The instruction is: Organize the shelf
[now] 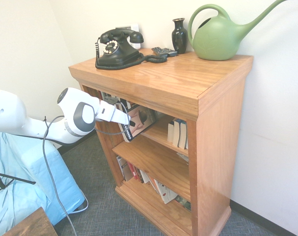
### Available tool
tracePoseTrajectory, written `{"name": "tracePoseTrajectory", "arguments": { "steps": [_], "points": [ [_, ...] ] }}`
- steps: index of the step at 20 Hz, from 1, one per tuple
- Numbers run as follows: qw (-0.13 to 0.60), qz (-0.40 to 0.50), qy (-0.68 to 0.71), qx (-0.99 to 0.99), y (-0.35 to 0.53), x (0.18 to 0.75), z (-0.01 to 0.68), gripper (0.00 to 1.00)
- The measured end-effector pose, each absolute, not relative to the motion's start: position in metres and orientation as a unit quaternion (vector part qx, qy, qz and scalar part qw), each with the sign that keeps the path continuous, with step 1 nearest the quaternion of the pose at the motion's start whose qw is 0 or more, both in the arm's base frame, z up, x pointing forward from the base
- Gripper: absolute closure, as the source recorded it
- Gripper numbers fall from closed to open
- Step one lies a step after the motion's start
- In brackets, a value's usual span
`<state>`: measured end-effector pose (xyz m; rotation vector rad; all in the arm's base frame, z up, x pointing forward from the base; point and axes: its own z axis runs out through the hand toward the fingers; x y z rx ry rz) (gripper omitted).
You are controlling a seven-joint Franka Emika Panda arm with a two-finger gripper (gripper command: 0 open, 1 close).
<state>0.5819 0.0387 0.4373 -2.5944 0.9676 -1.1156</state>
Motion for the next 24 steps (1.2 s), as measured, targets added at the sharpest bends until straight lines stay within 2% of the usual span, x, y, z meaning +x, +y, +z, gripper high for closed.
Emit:
{"name": "tracePoseTrajectory", "arguments": {
  "steps": [24],
  "points": [
    [0.079, -0.379, 0.323, -0.864, 0.033, 0.613, 0.431, 1.0]
  ]
}}
